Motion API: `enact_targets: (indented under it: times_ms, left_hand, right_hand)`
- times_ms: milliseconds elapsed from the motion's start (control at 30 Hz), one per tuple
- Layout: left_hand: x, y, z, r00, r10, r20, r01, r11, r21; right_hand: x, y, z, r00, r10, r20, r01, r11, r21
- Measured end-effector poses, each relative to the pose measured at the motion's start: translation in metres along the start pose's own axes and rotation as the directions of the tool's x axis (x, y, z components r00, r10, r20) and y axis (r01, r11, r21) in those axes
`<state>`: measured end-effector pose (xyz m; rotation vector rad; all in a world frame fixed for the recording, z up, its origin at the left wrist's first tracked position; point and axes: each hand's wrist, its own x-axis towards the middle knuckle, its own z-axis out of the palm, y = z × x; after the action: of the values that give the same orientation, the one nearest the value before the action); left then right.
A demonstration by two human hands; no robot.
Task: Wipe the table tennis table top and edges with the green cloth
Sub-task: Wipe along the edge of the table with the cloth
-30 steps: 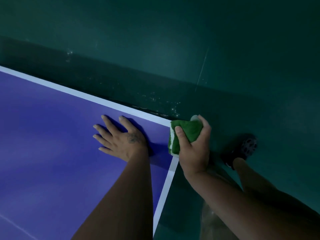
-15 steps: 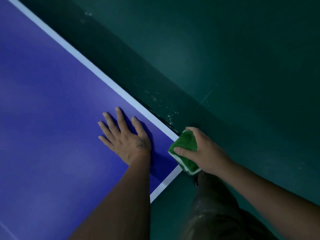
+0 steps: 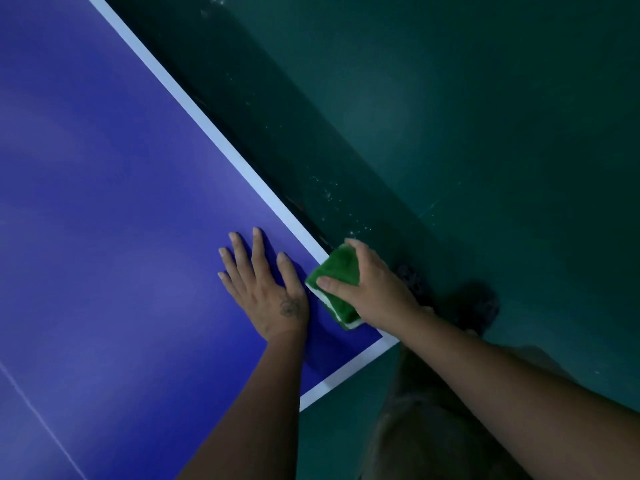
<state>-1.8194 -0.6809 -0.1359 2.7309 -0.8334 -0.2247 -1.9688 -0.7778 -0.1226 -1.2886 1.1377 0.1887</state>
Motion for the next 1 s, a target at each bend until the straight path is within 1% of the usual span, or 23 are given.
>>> enact_targets:
  times_ms: [100,167,233,267,333,367,400,500,700,800,900,1000]
  left_hand:
    - [0.019,-0.003,-0.008,1.0,0.001,0.028,0.001,0.998,-0.07]
    - [0.055,-0.004,-0.01,0.999,-0.04,0.015,0.04,0.998,-0.043]
    - [0.101,-0.003,-0.012,0.984,-0.173,-0.033,0.174,0.984,0.026]
    - [0.122,-0.002,-0.012,0.962,-0.267,-0.06,0.27,0.962,0.046]
    - [0.15,0.001,-0.009,0.89,-0.443,-0.11,0.45,0.891,0.055]
    - [0.157,0.002,-0.007,0.859,-0.495,-0.127,0.505,0.861,0.06]
    - [0.16,0.003,-0.005,0.845,-0.517,-0.139,0.529,0.846,0.068]
    - [0.159,0.005,-0.005,0.839,-0.524,-0.145,0.538,0.839,0.083]
    - [0.161,0.007,-0.004,0.831,-0.537,-0.144,0.552,0.827,0.103]
    - [0.16,0.009,-0.007,0.833,-0.534,-0.145,0.55,0.829,0.105]
    - [0.16,0.01,-0.008,0.836,-0.531,-0.14,0.546,0.831,0.108]
    - [0.16,0.009,-0.007,0.835,-0.534,-0.132,0.548,0.829,0.115]
  right_hand:
    - [-0.029,0.025,-0.011,0.996,0.054,0.065,-0.051,0.998,-0.043]
    - [-0.045,0.038,-0.015,0.995,0.077,0.065,-0.073,0.996,-0.054]
    - [-0.051,0.041,-0.015,0.996,0.071,0.046,-0.069,0.996,-0.05]
    - [-0.05,0.04,-0.014,0.997,0.064,0.042,-0.062,0.996,-0.063]
    - [-0.043,0.033,-0.012,0.997,0.061,0.044,-0.057,0.995,-0.085]
    - [-0.037,0.028,-0.012,0.996,0.068,0.051,-0.063,0.994,-0.087]
    - [-0.03,0.022,-0.011,0.995,0.076,0.058,-0.071,0.994,-0.082]
    - [-0.001,-0.011,-0.009,0.993,0.084,0.078,-0.081,0.996,-0.044]
    - [0.104,-0.108,0.006,0.999,-0.023,0.038,0.025,0.999,-0.037]
    - [0.144,-0.148,0.007,0.996,-0.062,0.057,0.065,0.996,-0.061]
    - [0.145,-0.152,0.004,0.994,-0.068,0.082,0.076,0.993,-0.093]
    - [0.109,-0.12,-0.003,0.993,-0.029,0.114,0.045,0.988,-0.145]
